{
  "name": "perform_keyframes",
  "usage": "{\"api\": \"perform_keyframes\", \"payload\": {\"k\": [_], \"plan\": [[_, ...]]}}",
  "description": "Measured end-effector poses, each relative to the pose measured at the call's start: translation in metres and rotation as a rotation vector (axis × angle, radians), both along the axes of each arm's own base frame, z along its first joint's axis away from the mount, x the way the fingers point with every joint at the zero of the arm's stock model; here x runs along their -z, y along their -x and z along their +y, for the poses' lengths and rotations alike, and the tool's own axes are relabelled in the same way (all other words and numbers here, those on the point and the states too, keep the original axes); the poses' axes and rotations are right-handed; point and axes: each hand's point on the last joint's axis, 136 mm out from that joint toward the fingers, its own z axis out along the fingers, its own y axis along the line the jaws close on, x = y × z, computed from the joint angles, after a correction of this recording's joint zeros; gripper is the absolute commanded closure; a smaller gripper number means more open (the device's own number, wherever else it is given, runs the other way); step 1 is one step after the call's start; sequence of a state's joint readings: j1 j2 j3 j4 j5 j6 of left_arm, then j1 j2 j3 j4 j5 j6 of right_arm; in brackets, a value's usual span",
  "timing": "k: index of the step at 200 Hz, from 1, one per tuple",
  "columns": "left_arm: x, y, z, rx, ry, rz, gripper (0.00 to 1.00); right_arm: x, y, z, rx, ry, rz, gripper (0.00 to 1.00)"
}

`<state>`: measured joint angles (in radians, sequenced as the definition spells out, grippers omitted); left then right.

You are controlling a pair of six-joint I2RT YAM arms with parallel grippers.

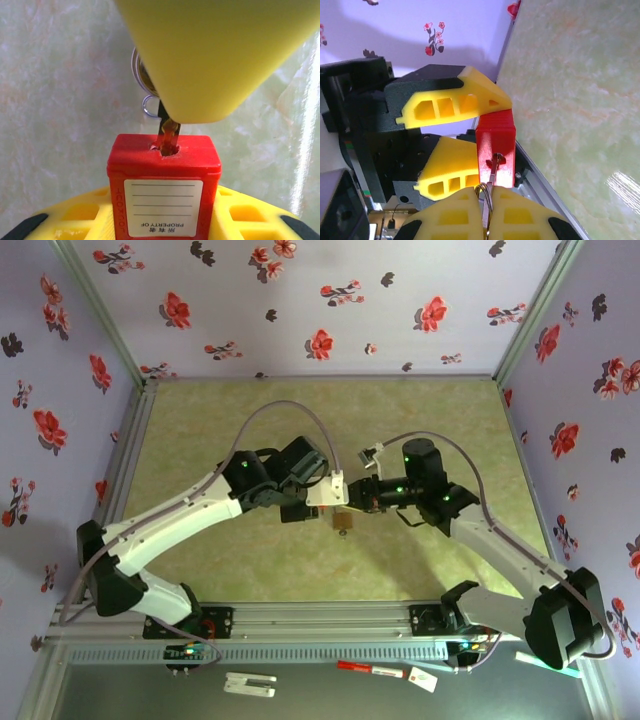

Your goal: Unlock with the key

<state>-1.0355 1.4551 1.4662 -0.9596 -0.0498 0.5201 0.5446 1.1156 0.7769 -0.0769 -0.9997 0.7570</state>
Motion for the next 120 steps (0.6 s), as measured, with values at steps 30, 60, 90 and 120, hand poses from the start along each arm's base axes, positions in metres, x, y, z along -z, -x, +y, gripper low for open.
{"api": "perform_keyframes", "payload": {"k": [30,60,90,120], "plan": [[-0.003,0.011,-0.001,0.013,0.017,0.102,1.00,-0.004,0.009,-0.001,-0.046,0.081,-0.104,1.00],[0.000,0.016,-0.005,0.032,0.039,0.161,1.00,-0.002,0.015,-0.005,-0.084,0.152,-0.191,1.00],[0.006,0.015,-0.010,0.042,0.019,0.178,1.00,0.004,0.015,-0.010,-0.105,0.218,-0.205,1.00],[0.011,0.010,-0.010,0.042,-0.013,0.157,1.00,0.009,0.010,-0.008,-0.113,0.264,-0.181,1.00]]}}
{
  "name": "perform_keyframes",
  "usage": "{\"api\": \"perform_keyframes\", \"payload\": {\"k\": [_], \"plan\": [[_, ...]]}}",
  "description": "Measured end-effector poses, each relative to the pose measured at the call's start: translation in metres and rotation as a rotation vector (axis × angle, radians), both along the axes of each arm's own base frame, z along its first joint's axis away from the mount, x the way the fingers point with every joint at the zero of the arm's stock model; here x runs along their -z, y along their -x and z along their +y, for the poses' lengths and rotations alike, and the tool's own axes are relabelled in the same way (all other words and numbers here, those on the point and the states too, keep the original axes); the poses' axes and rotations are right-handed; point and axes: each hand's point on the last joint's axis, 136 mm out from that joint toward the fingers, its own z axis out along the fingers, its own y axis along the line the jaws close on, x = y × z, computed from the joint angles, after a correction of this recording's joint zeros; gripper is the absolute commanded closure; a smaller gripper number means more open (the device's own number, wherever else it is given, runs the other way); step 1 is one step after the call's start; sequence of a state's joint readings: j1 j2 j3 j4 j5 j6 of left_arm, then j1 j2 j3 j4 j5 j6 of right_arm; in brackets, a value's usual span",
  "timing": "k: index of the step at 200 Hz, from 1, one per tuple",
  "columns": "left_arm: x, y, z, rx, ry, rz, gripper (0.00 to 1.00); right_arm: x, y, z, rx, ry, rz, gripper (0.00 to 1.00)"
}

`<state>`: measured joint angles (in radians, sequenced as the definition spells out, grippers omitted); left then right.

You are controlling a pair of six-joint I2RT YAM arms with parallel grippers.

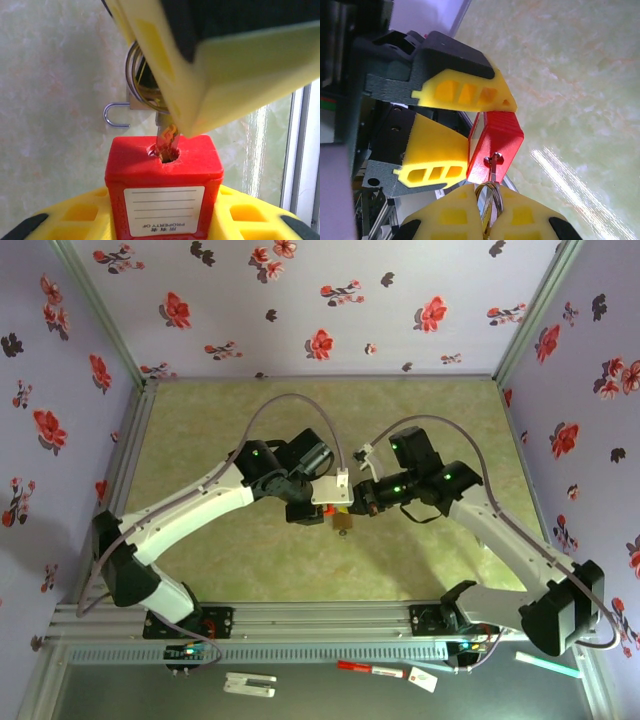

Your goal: Unlock with the key

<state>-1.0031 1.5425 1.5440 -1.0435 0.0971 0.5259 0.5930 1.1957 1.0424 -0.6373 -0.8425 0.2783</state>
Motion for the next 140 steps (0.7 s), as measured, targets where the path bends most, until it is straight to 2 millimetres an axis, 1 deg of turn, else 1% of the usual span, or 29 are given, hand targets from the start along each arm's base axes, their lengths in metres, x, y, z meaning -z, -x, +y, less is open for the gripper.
{"api": "perform_keyframes", "payload": {"k": [24,40,51,62,77,90,102,113,120,131,140], "plan": [[0.002,0.006,-0.001,0.015,-0.006,0.043,1.00,0.001,0.005,-0.002,-0.012,0.018,0.001,1.00],[0.001,0.007,-0.004,0.018,-0.001,0.049,1.00,0.000,0.007,-0.003,0.003,0.017,0.017,1.00],[0.002,0.003,-0.002,0.007,-0.009,0.028,1.00,0.001,0.004,-0.001,0.028,0.007,0.045,1.00],[0.007,-0.004,0.000,-0.008,-0.013,-0.011,1.00,0.004,-0.002,0.003,0.067,-0.013,0.075,1.00],[0.016,-0.010,0.005,-0.028,-0.026,-0.060,1.00,0.014,-0.008,0.008,0.118,-0.036,0.143,1.00],[0.020,-0.014,0.009,-0.037,-0.051,-0.082,1.00,0.020,-0.012,0.014,0.147,-0.069,0.206,1.00],[0.021,-0.014,0.014,-0.041,-0.074,-0.084,1.00,0.020,-0.013,0.019,0.148,-0.116,0.244,1.00],[0.023,-0.010,0.017,-0.040,-0.075,-0.052,1.00,0.021,-0.009,0.021,0.131,-0.134,0.269,1.00],[0.024,-0.006,0.018,-0.045,-0.065,-0.008,1.00,0.022,-0.005,0.021,0.109,-0.127,0.254,1.00],[0.024,0.002,0.020,-0.054,-0.049,0.083,1.00,0.020,0.001,0.023,0.067,-0.092,0.188,1.00],[0.021,0.008,0.020,-0.048,-0.043,0.134,1.00,0.019,0.006,0.024,0.038,-0.044,0.136,1.00]]}}
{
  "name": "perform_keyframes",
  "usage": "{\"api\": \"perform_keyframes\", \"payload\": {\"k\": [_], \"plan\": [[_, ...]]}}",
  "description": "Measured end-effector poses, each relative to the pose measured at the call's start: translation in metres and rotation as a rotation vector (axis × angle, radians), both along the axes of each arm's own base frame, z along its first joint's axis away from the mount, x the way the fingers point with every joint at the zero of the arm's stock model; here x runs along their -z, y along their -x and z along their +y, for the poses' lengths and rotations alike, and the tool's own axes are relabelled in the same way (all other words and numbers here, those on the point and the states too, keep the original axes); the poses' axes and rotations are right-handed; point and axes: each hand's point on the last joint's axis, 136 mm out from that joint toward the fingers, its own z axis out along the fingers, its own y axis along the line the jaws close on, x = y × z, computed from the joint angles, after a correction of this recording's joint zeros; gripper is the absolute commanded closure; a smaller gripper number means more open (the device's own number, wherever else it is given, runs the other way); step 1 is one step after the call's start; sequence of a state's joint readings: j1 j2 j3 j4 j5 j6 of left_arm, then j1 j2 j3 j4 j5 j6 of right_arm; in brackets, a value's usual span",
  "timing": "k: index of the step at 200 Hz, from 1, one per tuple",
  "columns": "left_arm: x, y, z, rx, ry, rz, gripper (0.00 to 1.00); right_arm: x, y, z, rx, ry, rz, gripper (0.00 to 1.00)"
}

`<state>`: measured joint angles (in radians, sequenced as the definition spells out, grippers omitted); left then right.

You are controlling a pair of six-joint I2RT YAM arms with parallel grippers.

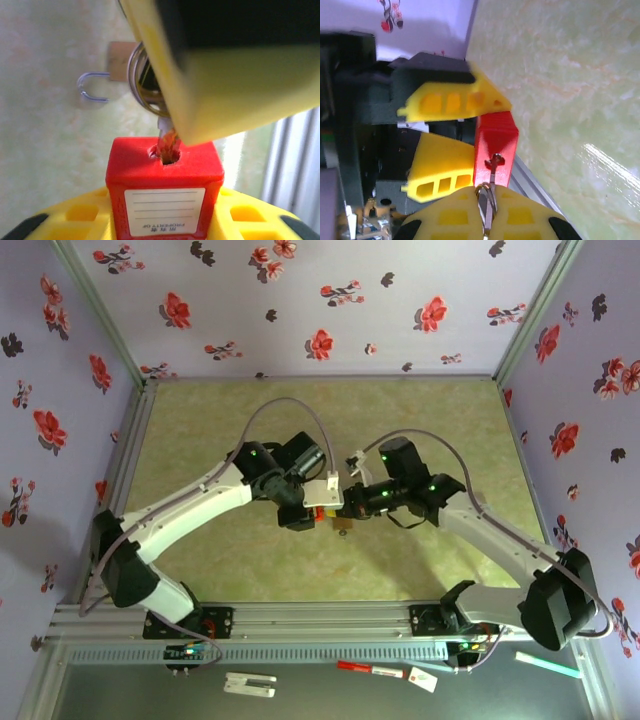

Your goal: Unlock with the key

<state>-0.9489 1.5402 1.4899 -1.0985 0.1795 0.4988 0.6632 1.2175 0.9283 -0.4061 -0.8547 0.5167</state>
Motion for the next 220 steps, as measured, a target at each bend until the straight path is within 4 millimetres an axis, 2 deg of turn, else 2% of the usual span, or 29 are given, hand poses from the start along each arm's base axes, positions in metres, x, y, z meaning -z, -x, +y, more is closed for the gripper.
{"api": "perform_keyframes", "payload": {"k": [31,58,78,100,123,133,150,183,220], "plan": [[-0.014,0.001,-0.001,0.008,0.015,0.002,1.00,-0.010,0.002,-0.003,-0.056,0.061,-0.094,1.00],[-0.010,-0.005,0.002,0.038,-0.053,-0.093,1.00,0.002,-0.001,0.004,-0.080,0.101,-0.035,1.00],[-0.005,-0.001,0.003,0.075,-0.092,-0.114,1.00,0.010,0.005,0.008,-0.129,0.115,-0.010,1.00],[-0.006,-0.006,0.002,0.081,-0.092,-0.159,1.00,0.009,0.006,0.008,-0.124,0.106,0.011,1.00],[0.000,-0.008,0.002,0.079,-0.059,-0.214,1.00,0.020,0.008,0.008,-0.102,0.092,0.059,1.00],[-0.008,-0.008,-0.008,0.083,0.010,-0.225,1.00,0.029,0.006,0.005,-0.087,0.112,0.070,1.00],[-0.053,-0.014,-0.057,0.101,0.279,-0.307,1.00,0.050,0.003,0.009,-0.077,0.154,0.101,1.00],[-0.056,-0.015,-0.058,0.070,0.337,-0.295,1.00,0.052,-0.004,0.010,-0.064,0.135,0.074,1.00],[-0.047,-0.018,-0.055,0.019,0.375,-0.278,1.00,0.062,-0.008,0.012,-0.058,0.141,0.069,1.00]]}}
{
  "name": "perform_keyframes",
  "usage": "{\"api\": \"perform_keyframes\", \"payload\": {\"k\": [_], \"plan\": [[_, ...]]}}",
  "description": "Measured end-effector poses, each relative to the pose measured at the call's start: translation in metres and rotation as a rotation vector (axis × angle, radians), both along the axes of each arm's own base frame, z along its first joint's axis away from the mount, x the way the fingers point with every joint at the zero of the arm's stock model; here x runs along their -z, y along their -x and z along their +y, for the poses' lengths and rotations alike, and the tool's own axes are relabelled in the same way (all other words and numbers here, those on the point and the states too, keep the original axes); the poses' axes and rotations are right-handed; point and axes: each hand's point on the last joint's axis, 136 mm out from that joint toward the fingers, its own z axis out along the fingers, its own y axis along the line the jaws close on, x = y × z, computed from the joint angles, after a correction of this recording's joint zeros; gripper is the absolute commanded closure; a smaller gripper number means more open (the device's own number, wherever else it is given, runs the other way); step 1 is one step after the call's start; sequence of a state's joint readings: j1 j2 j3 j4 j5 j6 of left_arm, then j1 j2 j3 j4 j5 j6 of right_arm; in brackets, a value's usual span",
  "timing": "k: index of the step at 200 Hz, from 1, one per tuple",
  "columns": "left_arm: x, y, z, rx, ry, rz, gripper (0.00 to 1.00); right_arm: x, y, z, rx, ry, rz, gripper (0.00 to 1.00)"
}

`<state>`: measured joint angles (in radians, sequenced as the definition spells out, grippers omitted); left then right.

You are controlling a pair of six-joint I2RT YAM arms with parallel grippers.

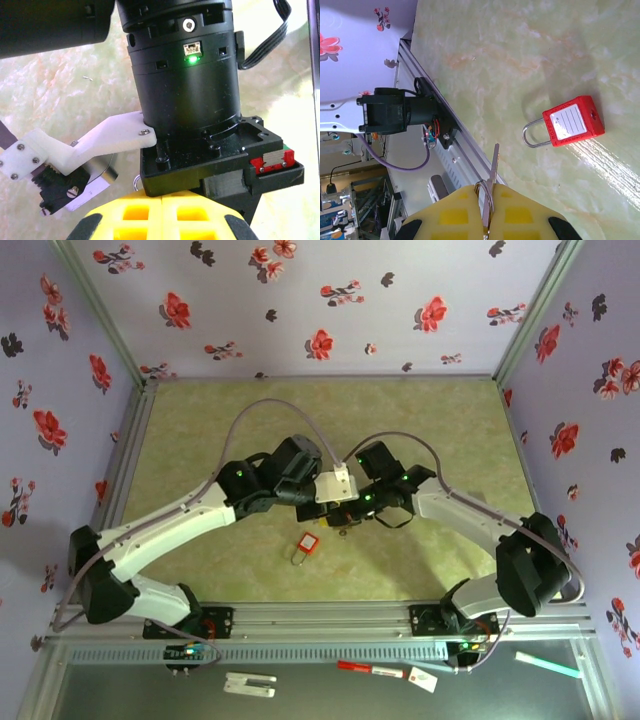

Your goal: Unlock with the key

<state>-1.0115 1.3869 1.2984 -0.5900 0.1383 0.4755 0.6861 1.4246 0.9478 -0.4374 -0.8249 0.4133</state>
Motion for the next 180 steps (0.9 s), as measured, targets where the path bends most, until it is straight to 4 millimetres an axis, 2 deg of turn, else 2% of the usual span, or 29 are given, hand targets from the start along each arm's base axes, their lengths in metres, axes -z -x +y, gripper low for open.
{"api": "perform_keyframes", "payload": {"k": [17,25,34,46,55,75,97,106,125,139,180], "plan": [[0.004,0.000,0.003,-0.023,0.023,0.008,1.00,0.007,-0.002,0.001,0.006,0.007,0.001,1.00],[0.003,0.000,0.004,-0.032,0.039,0.010,0.86,0.010,-0.003,0.000,0.013,0.013,0.003,1.00],[-0.002,0.001,0.005,-0.043,0.079,0.003,0.63,0.014,-0.006,-0.003,0.028,0.020,0.004,1.00],[-0.020,0.002,0.007,-0.066,0.166,-0.010,0.36,0.023,-0.008,-0.009,0.052,0.043,0.017,1.00],[-0.036,0.004,0.011,-0.087,0.237,-0.020,0.24,0.030,-0.009,-0.014,0.073,0.061,0.031,1.00],[-0.059,0.008,0.028,-0.156,0.352,-0.017,0.16,0.039,-0.015,-0.024,0.115,0.091,0.045,1.00],[-0.060,0.008,0.044,-0.254,0.394,0.023,0.11,0.047,-0.018,-0.032,0.150,0.118,0.054,1.00],[-0.055,0.008,0.049,-0.292,0.393,0.050,0.05,0.050,-0.017,-0.035,0.162,0.127,0.061,1.00],[-0.037,0.007,0.059,-0.367,0.346,0.103,0.04,0.052,-0.014,-0.045,0.190,0.139,0.064,1.00],[-0.016,0.005,0.066,-0.435,0.283,0.155,0.05,0.048,-0.014,-0.053,0.217,0.144,0.055,1.00],[0.073,0.009,0.078,-0.623,-0.019,0.353,0.06,0.032,-0.021,-0.082,0.317,0.161,0.017,1.00]]}}
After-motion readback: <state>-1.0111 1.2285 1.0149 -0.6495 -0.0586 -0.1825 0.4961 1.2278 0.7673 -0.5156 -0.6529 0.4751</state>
